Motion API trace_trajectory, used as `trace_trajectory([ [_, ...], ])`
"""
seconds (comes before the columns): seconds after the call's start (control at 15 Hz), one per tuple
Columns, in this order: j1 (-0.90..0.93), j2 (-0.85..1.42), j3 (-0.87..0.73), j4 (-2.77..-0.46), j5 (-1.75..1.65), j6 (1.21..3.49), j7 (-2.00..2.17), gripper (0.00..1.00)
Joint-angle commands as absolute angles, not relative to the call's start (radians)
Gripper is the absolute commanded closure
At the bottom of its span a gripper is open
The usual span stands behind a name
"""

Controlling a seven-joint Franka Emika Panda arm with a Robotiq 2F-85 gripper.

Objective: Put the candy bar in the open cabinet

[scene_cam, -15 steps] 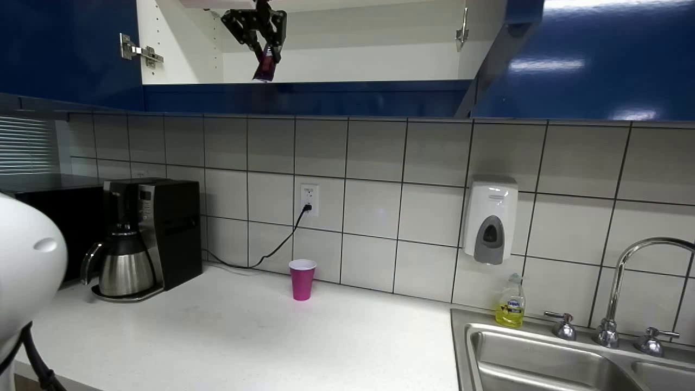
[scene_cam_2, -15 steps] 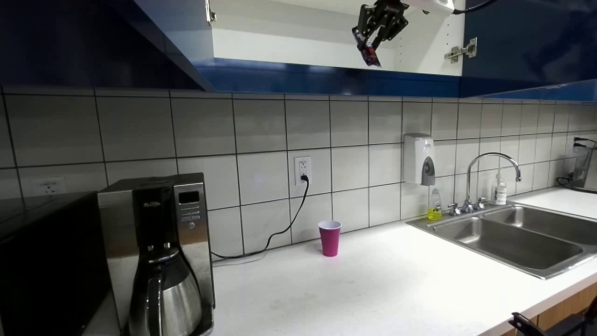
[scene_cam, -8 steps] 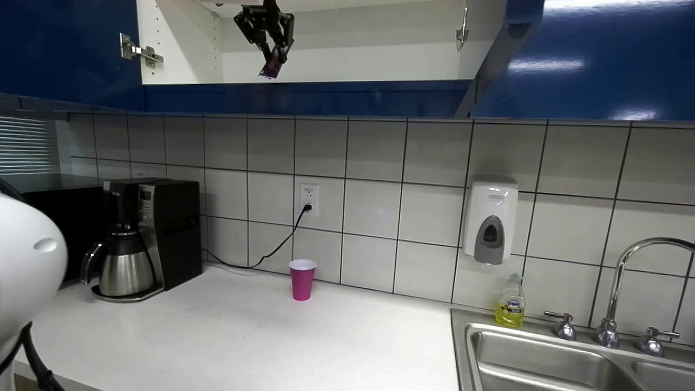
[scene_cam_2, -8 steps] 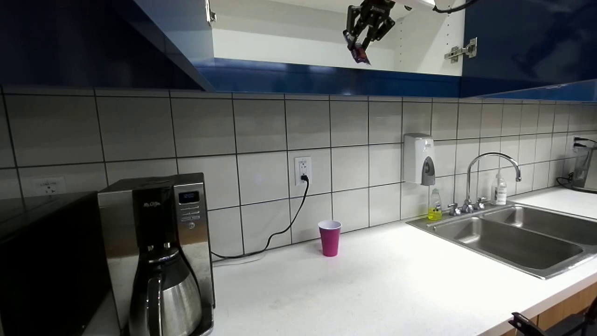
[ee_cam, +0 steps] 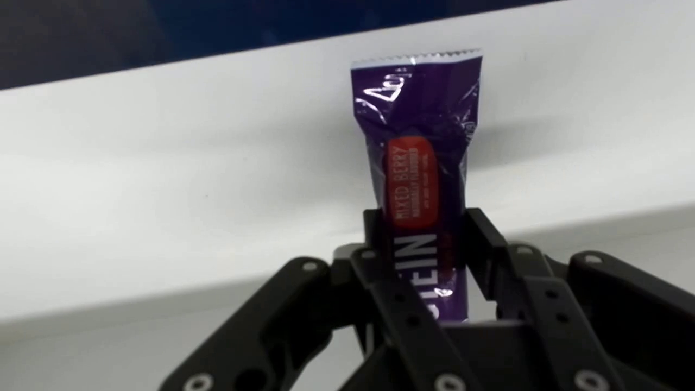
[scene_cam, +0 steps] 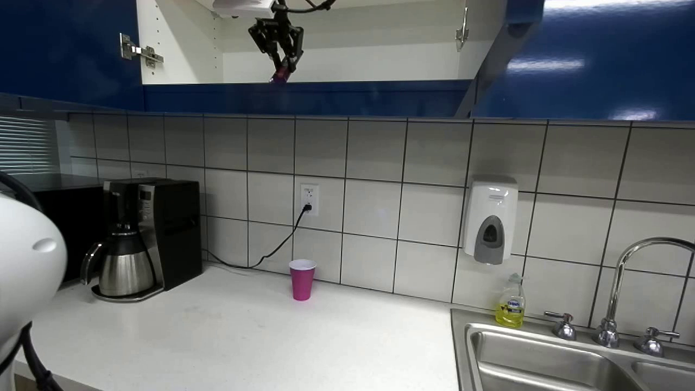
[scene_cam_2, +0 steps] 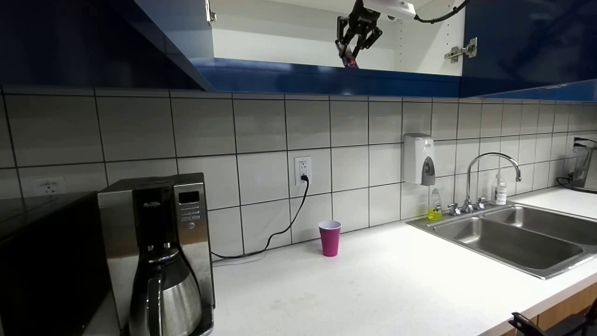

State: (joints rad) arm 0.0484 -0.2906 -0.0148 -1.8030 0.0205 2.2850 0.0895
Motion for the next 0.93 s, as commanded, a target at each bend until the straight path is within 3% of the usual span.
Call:
trace_trajectory([
  [0.0,0.025,-0.224,0.002,-1.709,0.025,2.228,0.129,0.85],
  [0.27,0.021,-0.183,0.000,-1.668,0.020,2.210,0.150,0.85],
  [0.33,0.020,-0.176,0.000,-1.660,0.018,2.204,0.153,0.35],
  [0.4,0.018,-0.170,0.000,-1.653,0.015,2.200,0.156,0.34],
  [0.73,0.012,-0.179,-0.007,-1.653,0.019,2.186,0.161,0.00],
  [0.87,0.008,-0.208,-0.010,-1.687,0.021,2.201,0.152,0.00],
])
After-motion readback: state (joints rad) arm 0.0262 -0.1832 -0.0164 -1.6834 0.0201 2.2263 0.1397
